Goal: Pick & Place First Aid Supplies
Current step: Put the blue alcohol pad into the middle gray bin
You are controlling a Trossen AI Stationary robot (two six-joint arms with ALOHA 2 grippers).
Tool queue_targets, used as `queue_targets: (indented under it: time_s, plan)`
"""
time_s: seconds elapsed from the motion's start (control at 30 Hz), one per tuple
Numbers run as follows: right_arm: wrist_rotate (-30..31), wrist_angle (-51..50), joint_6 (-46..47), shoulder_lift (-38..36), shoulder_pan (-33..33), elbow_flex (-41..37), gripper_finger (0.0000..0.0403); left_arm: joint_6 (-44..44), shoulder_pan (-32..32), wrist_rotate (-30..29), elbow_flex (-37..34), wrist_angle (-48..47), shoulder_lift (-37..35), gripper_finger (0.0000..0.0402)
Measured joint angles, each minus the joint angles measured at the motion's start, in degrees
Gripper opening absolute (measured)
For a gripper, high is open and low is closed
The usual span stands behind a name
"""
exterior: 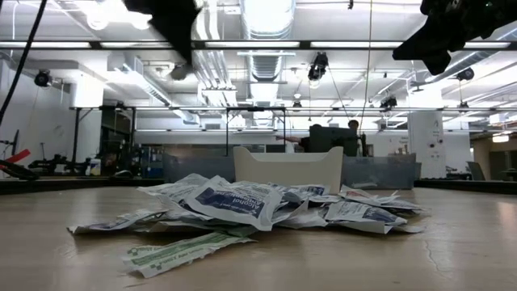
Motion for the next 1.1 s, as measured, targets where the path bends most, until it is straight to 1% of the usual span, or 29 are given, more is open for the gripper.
queue_targets:
  time_s: [0.1, 0.17, 0.27, 0.4, 0.47, 0.57, 0.63, 0.7, 0.77, 0.87, 0.97, 1.1]
  plan:
    - [0.0, 0.0, -0.3, 0.0, 0.0, 0.0, 0.0038, 11.1, 2.5, -8.0, 4.8, 1.1, 0.1, 0.0000]
    - [0.0, 0.0, -0.4, 0.0, 0.0, 0.0, 0.0038, 20.0, 5.3, -11.1, 7.0, 3.9, 0.1, 0.0000]
    - [0.0, 0.0, -0.5, 0.0, 0.0, 0.0, 0.0038, 33.6, 10.2, -13.2, 8.1, 9.2, 0.1, 0.0000]
    - [0.1, 0.0, -0.5, 0.0, 0.0, 0.0, 0.0038, 52.2, 17.9, -12.9, 7.6, 21.3, 0.1, 0.0000]
    - [0.1, 0.0, -0.5, 0.0, 0.0, 0.0, 0.0038, 60.6, 21.7, -10.2, 7.4, 27.4, 0.3, 0.0000]
    - [0.1, 0.0, -0.5, 0.0, 0.0, 0.0, 0.0038, 70.0, 26.9, -4.9, 7.0, 35.8, 0.8, 0.0000]
    - [0.1, 0.0, -0.4, 0.0, 0.0, 0.0, 0.0038, 74.4, 30.1, -1.7, 6.4, 40.8, 1.0, 0.0000]
    - [0.1, 0.0, -0.4, 0.0, 0.0, 0.0, 0.0038, 77.0, 32.8, 0.2, 6.0, 45.0, 1.4, 0.0000]
    - [0.1, 0.0, -0.3, 0.0, 0.0, 0.0, 0.0038, 78.8, 35.1, 1.7, 5.8, 46.9, 2.5, 0.0000]
    - [0.1, 0.0, -0.2, 0.0, 0.0, 0.0, 0.0038, 79.7, 37.7, 5.9, 5.8, 48.3, 4.7, 0.0000]
    - [0.2, 0.0, -0.2, 0.0, 0.0, 0.0, 0.0038, 80.2, 39.3, 9.7, 5.7, 49.7, 7.4, 0.0000]
    - [0.3, 0.0, -0.2, 0.0, 0.0, 0.0, 0.0038, 82.9, 40.3, 12.6, 5.7, 51.9, 11.4, 0.0000]
